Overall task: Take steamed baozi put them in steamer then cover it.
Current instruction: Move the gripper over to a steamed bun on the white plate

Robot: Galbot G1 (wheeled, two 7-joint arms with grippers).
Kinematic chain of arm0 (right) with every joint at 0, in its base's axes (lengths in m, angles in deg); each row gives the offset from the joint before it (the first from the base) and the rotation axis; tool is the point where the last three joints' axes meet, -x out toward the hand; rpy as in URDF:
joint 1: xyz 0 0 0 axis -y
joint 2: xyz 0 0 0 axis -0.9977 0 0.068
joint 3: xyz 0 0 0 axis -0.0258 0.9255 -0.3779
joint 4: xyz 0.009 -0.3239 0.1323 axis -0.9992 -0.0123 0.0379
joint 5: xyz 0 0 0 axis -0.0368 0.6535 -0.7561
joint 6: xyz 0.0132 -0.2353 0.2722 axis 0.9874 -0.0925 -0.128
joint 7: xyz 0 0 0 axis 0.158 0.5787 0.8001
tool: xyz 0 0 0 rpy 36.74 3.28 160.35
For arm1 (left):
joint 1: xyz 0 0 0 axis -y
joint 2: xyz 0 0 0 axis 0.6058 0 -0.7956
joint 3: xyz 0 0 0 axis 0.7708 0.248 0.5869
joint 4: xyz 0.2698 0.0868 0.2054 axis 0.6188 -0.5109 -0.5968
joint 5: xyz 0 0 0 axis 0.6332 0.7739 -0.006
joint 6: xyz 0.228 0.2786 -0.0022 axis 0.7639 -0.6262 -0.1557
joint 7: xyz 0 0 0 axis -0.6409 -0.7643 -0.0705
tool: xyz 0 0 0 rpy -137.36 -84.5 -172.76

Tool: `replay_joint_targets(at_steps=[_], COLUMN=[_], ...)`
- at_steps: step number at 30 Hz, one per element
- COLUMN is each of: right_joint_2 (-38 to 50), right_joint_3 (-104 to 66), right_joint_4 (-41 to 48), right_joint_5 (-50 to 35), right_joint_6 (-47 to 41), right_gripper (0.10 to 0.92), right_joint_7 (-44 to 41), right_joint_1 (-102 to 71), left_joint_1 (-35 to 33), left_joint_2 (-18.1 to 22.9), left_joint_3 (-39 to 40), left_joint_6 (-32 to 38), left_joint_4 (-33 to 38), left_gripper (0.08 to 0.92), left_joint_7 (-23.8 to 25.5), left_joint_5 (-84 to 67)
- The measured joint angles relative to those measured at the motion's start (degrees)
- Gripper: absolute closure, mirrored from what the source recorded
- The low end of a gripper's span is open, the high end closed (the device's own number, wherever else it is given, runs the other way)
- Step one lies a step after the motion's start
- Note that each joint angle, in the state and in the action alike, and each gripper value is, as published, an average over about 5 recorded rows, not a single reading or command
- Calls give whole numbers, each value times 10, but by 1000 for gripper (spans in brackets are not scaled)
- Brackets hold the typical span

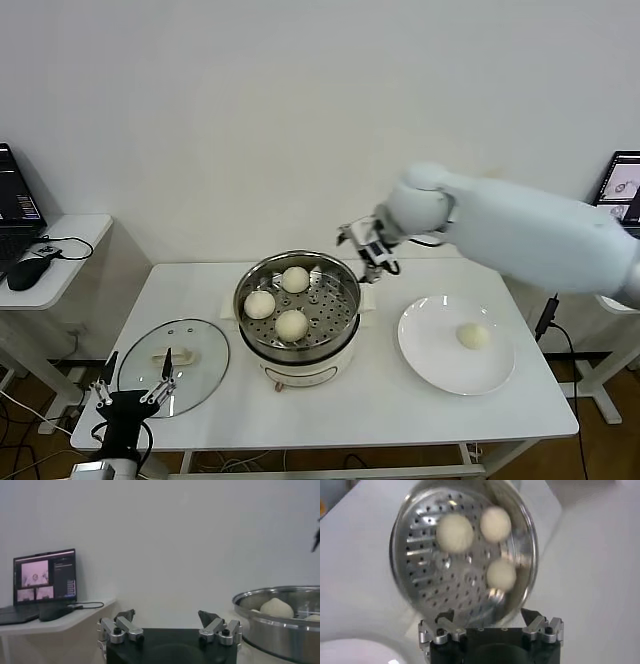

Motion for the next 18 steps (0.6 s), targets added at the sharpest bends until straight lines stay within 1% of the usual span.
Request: replay_joint_targets(at_steps=[4,9,13,18], right_joint_2=[63,126,156,171], right_joint_3=[-29,-82,-122,-168], right_joint_4=[-13,-13,2,37], right_joint_5=[7,38,70,107], right_joint_6=[-25,-35,-26,-2], right_gripper=[203,203,203,203], right_joint_7=[-4,-14,-26,-39], right_joint_1=[-41,-119,-182,-245], left_joint_1=[0,0,-1,-4], left_joint_2=[-4,-6,-6,-4], left_joint_3=[4,10,12,12], left_joint_6=[0,0,0,0], left_joint_4=[-4,-10,-13,-15], left_gripper=[177,177,177,177], left_joint_7=[0,1,1,1], left_joint_5=[2,7,10,11])
